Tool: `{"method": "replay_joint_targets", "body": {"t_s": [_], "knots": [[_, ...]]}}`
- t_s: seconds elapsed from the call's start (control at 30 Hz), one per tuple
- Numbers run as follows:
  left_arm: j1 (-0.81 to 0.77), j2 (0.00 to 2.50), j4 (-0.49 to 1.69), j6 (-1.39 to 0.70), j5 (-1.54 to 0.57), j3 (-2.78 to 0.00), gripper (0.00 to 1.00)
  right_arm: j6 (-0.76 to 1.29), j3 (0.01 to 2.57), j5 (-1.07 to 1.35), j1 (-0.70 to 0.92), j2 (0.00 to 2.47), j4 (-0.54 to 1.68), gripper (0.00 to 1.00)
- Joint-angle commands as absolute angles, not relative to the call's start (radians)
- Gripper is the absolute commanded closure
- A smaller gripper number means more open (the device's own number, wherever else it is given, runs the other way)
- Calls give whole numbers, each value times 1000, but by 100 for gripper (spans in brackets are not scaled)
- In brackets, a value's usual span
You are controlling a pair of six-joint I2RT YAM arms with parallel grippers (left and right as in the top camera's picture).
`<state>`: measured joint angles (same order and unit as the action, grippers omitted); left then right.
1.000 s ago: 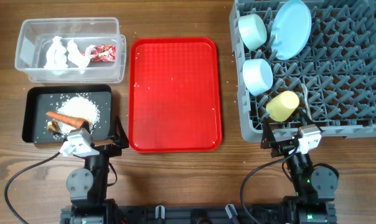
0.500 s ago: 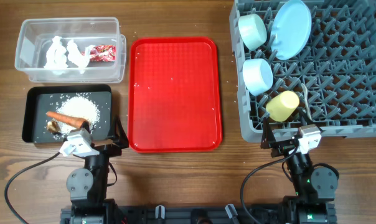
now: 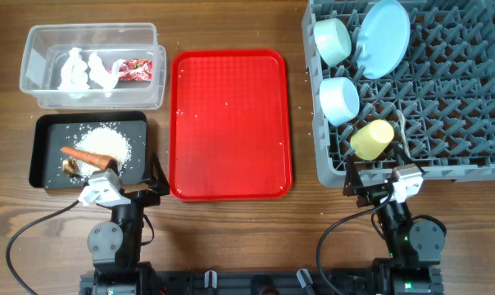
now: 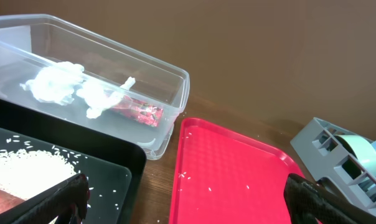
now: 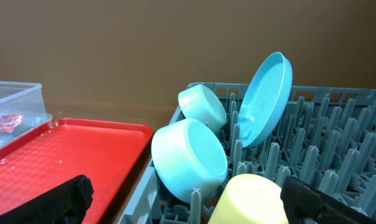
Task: Sort waste into correct bins and load items into the dishwasher rack
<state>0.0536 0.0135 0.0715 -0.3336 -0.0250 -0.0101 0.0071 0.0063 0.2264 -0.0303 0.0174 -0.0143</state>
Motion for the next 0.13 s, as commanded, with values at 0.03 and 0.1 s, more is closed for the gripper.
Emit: {"method": "replay_joint_targets", "body": {"t_s": [0.03, 0.1], "knots": [[60, 3, 76, -321, -30, -6, 0, 7, 5, 217, -25, 7, -17, 0], [60, 3, 76, -321, -30, -6, 0, 7, 5, 217, -25, 7, -17, 0]]}}
